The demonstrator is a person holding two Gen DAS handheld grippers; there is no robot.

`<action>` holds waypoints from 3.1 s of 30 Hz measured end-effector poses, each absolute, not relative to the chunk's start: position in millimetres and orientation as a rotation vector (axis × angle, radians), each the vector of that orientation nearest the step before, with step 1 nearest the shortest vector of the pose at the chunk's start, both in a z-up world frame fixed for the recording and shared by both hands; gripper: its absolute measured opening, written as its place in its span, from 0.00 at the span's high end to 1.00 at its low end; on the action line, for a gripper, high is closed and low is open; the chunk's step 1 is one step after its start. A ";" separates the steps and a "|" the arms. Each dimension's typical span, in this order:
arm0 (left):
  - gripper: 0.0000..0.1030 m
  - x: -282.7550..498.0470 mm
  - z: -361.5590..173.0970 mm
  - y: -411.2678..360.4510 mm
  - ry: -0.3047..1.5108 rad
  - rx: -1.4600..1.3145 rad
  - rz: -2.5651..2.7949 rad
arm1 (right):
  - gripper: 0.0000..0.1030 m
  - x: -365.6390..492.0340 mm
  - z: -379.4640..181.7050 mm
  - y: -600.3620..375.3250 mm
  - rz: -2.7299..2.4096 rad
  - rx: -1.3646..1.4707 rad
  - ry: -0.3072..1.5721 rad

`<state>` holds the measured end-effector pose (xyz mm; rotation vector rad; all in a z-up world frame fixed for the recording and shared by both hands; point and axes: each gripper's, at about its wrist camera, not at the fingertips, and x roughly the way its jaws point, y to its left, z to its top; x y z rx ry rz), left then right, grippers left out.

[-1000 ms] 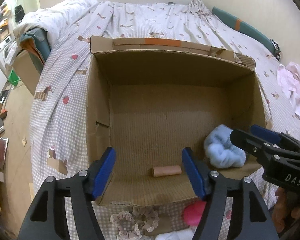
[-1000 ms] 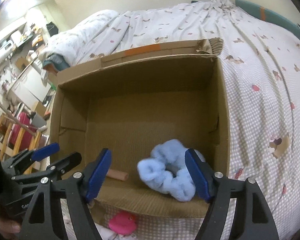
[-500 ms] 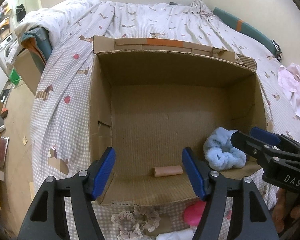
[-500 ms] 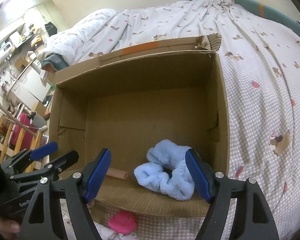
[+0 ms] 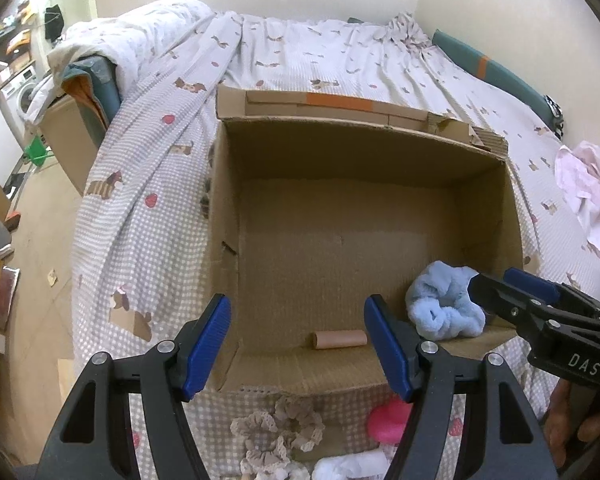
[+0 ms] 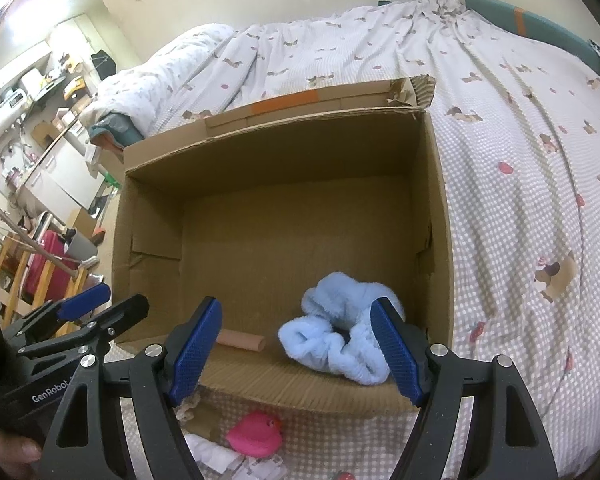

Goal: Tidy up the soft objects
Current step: 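Withdraw both grippers from the box toward the remaining items, then grasp the lace scrunchie with the left gripper while the right gripper grasps the clear plastic bag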

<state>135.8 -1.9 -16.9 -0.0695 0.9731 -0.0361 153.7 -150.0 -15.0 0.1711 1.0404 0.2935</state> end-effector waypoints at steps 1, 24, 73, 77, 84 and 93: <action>0.36 133.1 -14.3 -0.9 0.966 -0.068 -0.033 | 0.21 151.6 -13.7 -149.4 0.294 0.169 1.038; 0.36 72.5 4.5 32.8 0.981 -0.157 0.045 | 0.21 99.2 0.3 -155.0 0.300 0.163 1.040; 0.36 57.6 -89.4 89.7 1.300 -0.388 0.210 | 0.94 70.4 -98.9 -124.7 0.333 0.092 1.429; 0.36 63.4 -91.5 80.2 1.299 -0.371 0.188 | 0.96 66.1 -84.4 -138.0 0.342 0.140 1.387; 0.36 88.3 -107.4 65.3 1.331 -0.403 0.116 | 0.98 59.3 -50.9 -156.8 0.384 0.234 1.265; 0.46 116.4 -147.2 48.4 1.392 -0.403 0.108 | 0.98 65.2 -44.6 -170.4 0.394 0.238 1.265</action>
